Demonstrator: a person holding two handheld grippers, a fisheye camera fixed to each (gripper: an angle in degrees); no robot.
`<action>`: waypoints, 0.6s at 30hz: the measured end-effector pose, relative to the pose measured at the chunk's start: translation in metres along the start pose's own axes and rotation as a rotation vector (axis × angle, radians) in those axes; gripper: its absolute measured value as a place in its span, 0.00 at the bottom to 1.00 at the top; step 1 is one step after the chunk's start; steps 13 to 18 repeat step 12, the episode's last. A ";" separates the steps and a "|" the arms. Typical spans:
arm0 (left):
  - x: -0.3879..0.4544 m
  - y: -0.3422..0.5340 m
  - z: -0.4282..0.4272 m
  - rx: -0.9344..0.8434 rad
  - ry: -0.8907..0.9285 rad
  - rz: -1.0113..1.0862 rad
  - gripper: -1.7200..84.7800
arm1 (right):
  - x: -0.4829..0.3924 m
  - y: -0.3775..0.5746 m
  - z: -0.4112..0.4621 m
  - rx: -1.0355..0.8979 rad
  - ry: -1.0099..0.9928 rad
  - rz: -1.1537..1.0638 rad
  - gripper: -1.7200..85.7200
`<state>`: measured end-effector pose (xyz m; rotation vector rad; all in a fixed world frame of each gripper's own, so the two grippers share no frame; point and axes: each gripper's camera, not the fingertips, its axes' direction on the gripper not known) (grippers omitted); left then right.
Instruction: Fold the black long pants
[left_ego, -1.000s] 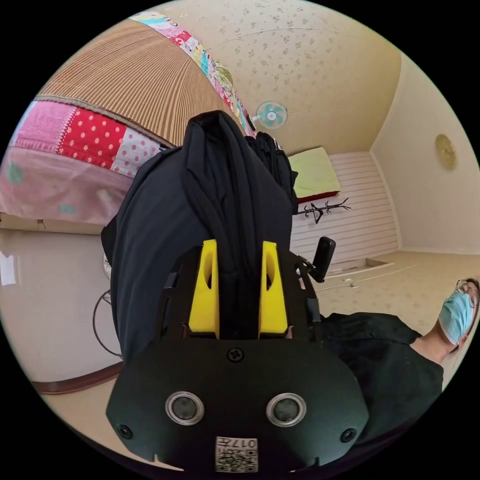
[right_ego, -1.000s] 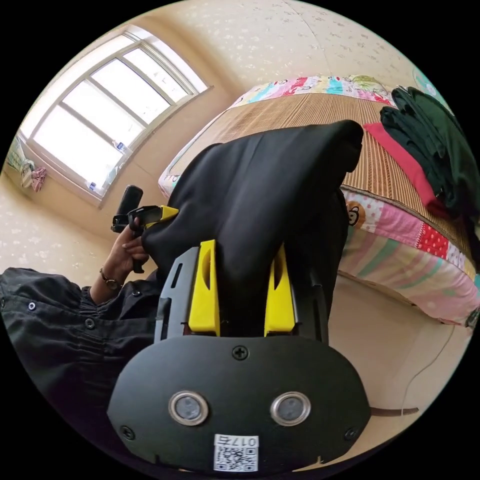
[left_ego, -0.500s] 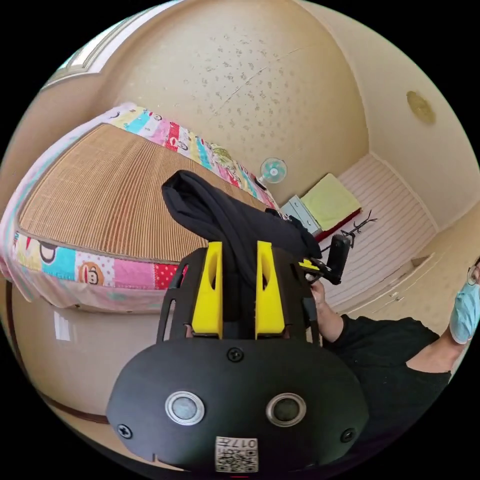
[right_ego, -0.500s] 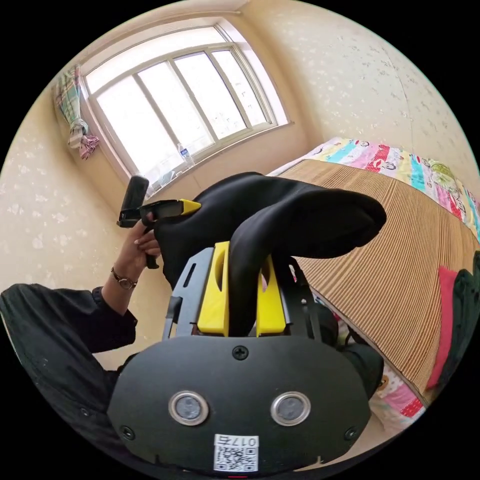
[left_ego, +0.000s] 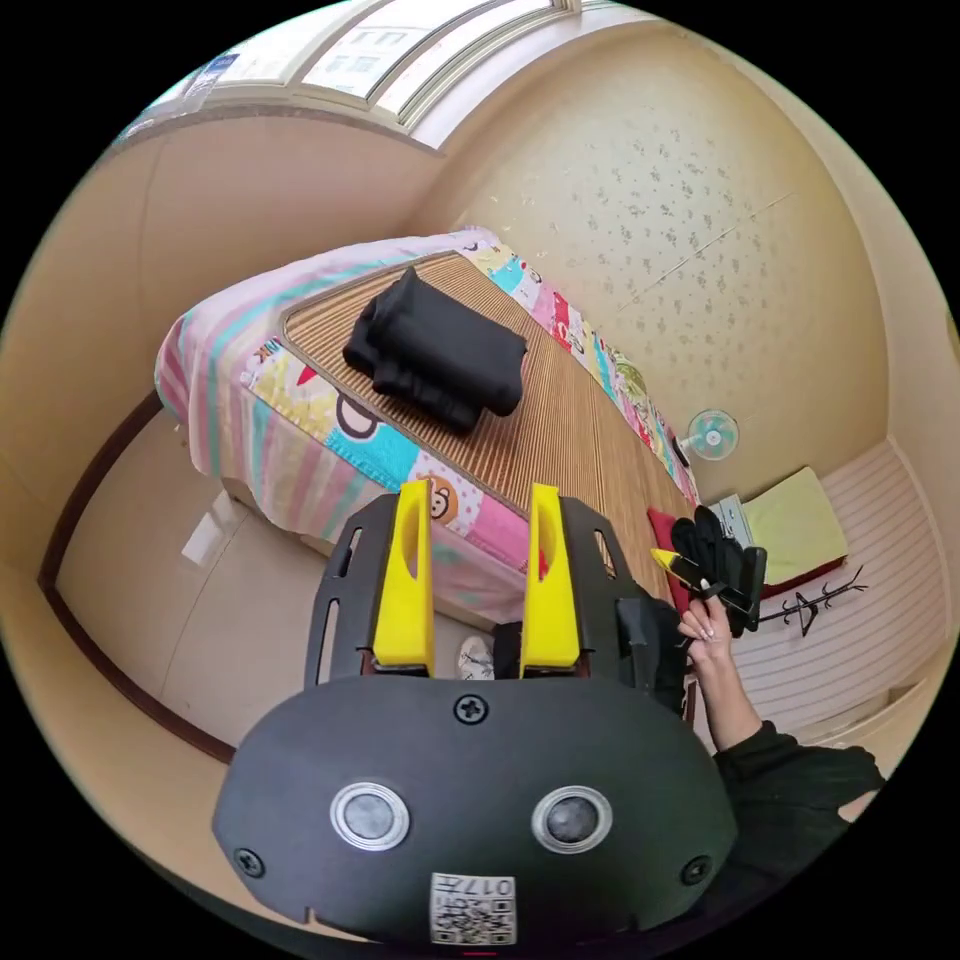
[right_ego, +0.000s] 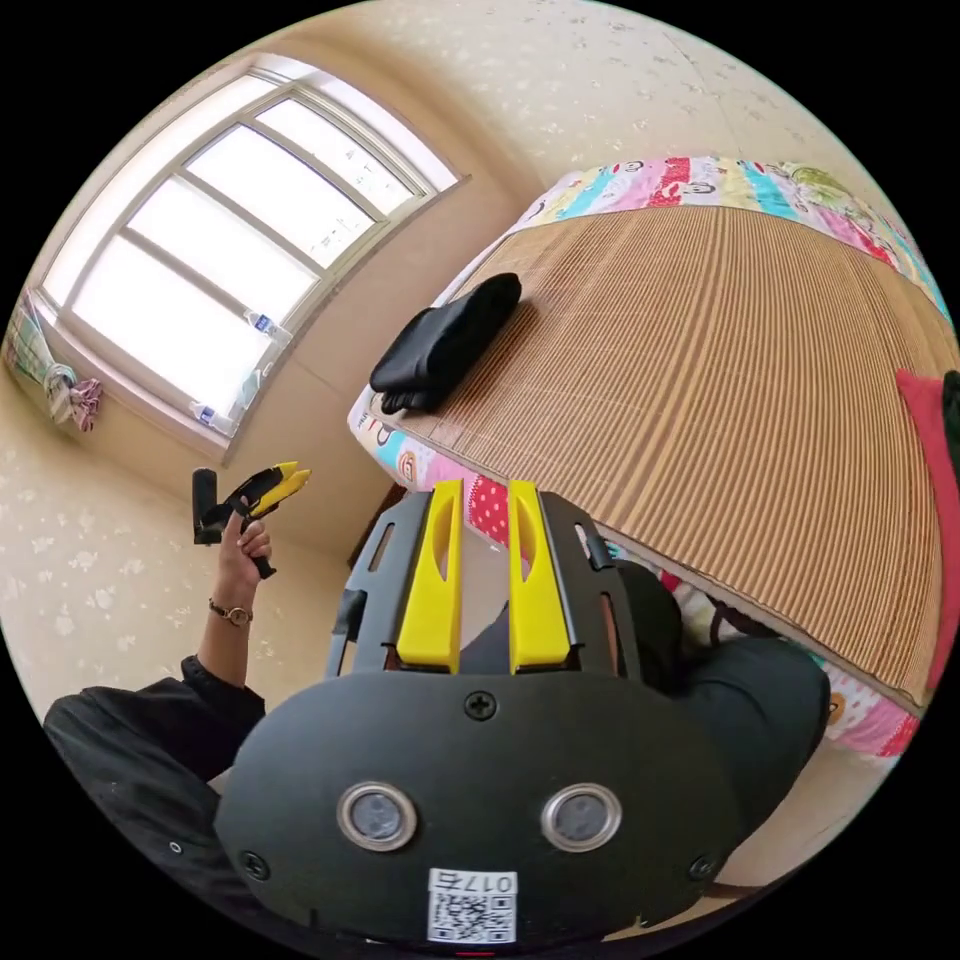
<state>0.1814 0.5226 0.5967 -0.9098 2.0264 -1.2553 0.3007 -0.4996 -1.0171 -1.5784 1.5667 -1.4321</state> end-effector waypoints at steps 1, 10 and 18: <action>0.004 0.036 0.016 -0.018 0.008 0.013 0.17 | 0.017 0.023 -0.026 0.038 0.018 0.014 0.10; 0.068 0.190 0.036 0.154 0.145 0.045 0.16 | 0.131 0.147 -0.280 0.425 0.581 0.217 0.13; 0.084 0.183 0.041 0.095 0.163 0.109 0.16 | 0.159 0.160 -0.324 0.492 0.590 0.334 0.15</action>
